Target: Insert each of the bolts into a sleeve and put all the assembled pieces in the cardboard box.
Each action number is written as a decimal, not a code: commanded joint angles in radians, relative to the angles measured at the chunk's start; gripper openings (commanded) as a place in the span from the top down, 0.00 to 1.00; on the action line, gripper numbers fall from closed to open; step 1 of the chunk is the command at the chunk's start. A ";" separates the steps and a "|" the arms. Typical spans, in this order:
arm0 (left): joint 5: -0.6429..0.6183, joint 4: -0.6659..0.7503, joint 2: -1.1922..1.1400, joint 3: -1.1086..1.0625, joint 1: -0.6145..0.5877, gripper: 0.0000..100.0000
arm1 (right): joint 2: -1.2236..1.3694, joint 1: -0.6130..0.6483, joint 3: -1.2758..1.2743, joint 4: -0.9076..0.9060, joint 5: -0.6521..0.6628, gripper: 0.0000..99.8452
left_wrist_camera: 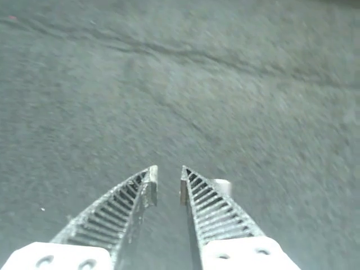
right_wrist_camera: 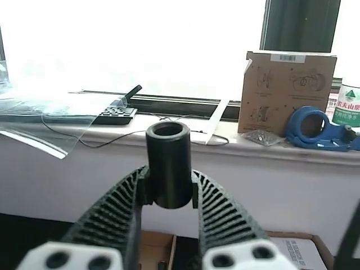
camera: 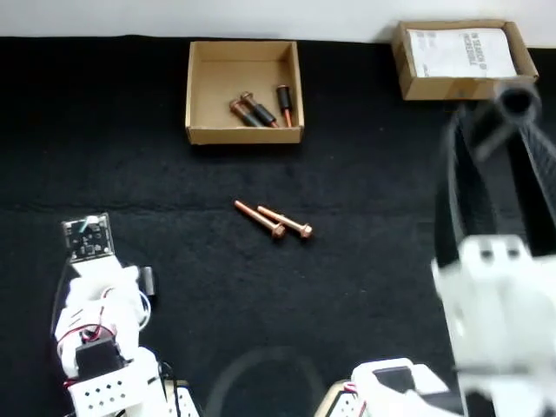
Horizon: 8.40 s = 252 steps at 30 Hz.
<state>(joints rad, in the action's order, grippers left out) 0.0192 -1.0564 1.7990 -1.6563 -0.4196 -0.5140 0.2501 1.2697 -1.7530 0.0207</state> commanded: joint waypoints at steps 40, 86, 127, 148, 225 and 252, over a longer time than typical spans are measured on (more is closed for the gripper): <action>0.000 -0.101 -1.118 1.075 0.602 0.91 | -1.322 -0.453 -2.256 0.863 -0.031 0.99; 1.060 -0.341 -2.252 1.868 0.759 0.85 | -1.320 -0.582 -2.838 1.514 0.104 0.99; 0.519 -0.480 -2.520 2.273 0.852 0.99 | -1.317 -0.519 -2.882 1.512 0.098 0.99; 0.003 -0.707 -2.278 2.721 0.728 0.99 | -1.317 -0.065 -2.996 1.514 -0.112 0.99; -0.224 0.667 -0.688 0.779 0.866 0.99 | -1.313 0.340 -3.071 1.371 -0.014 0.99; -0.224 0.552 -0.796 0.931 0.952 0.99 | -1.314 0.337 -3.071 1.371 -0.008 0.99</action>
<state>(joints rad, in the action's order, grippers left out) -0.1972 -0.5025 0.9996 -0.7818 0.5194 -1.8259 0.5831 -1.6579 -0.3782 0.0008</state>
